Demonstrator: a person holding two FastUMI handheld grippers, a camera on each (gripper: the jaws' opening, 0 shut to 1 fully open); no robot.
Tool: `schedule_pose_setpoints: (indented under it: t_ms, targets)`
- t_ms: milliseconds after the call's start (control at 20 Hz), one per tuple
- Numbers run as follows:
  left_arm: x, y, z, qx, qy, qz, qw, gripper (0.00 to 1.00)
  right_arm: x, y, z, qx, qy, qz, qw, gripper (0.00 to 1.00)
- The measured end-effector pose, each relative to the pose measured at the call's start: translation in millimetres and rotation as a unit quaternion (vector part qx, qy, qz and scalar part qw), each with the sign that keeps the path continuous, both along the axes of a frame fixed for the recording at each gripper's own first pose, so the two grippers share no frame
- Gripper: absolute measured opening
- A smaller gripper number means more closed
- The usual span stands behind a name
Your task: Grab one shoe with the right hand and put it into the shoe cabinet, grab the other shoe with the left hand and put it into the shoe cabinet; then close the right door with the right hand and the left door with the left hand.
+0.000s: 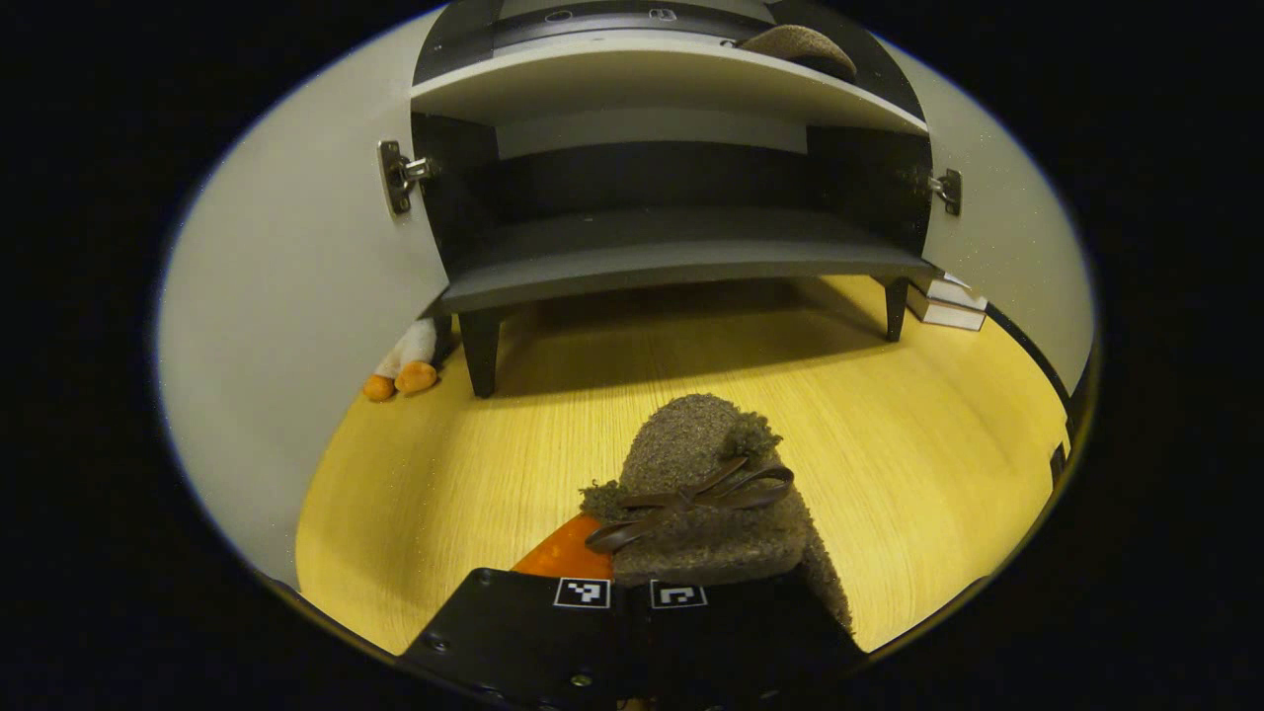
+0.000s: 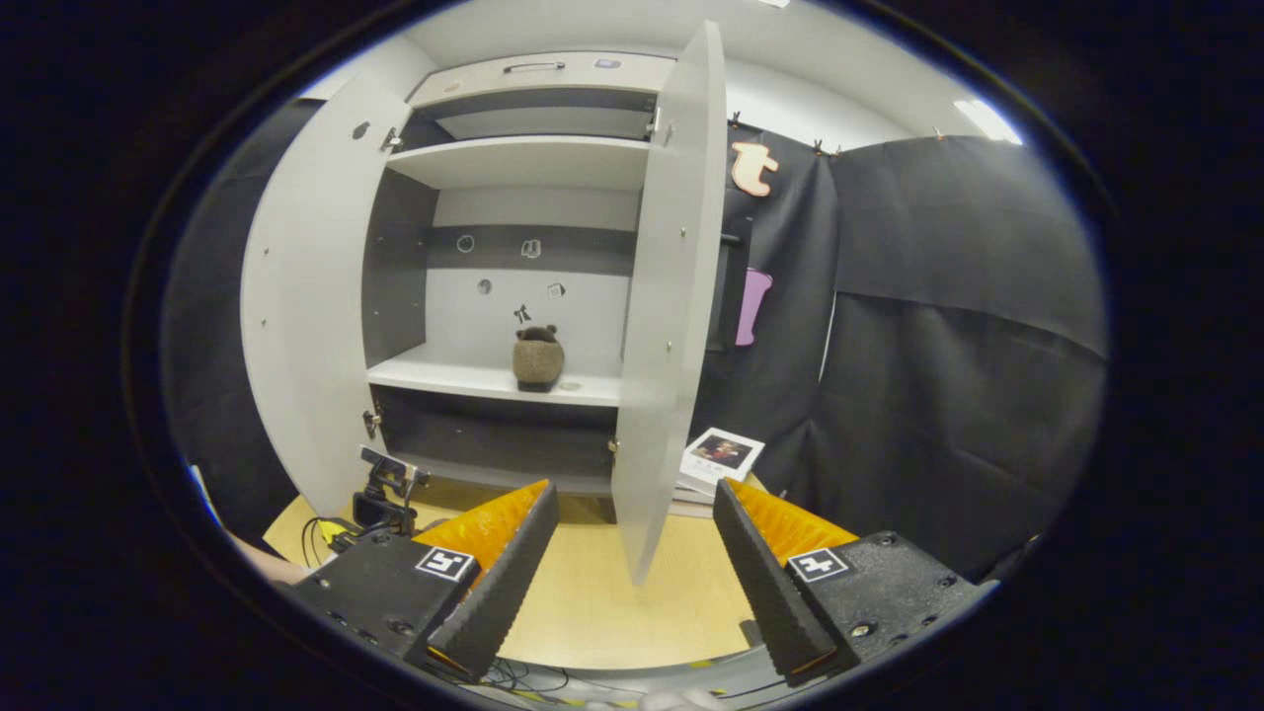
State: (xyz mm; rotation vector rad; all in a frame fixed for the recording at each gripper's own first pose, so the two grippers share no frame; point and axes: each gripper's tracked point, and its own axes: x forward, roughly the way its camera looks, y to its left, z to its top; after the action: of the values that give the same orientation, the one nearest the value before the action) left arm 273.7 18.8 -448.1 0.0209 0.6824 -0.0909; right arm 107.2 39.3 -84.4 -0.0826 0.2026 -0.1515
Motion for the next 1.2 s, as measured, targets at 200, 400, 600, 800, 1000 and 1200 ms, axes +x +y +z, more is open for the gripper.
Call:
schedule_pose_setpoints:
  t_ms: [200,400,600,800,1000,1200]
  targets:
    - [-2,-7,68,-0.007,-0.039,-0.005,0.999,0.01,7,5,7,0.006,-0.012,0.012,1.000,1.00]
    - [15,3,142,-0.003,-0.089,0.001,0.996,0.01,13,7,13,0.015,-0.024,0.020,0.999,1.00]
    - [32,2,222,-0.012,-0.132,0.012,0.991,0.01,21,9,17,0.042,-0.031,0.028,0.998,1.00]
    - [72,13,280,-0.008,-0.178,0.027,0.984,0.00,30,10,25,0.041,-0.048,0.035,0.997,1.00]
    - [115,18,321,-0.006,-0.202,0.041,0.979,0.02,33,11,35,0.040,-0.065,0.042,0.996,1.00]
    - [173,22,351,0.003,-0.218,0.052,0.975,0.02,34,7,34,0.045,-0.064,0.043,0.996,1.00]
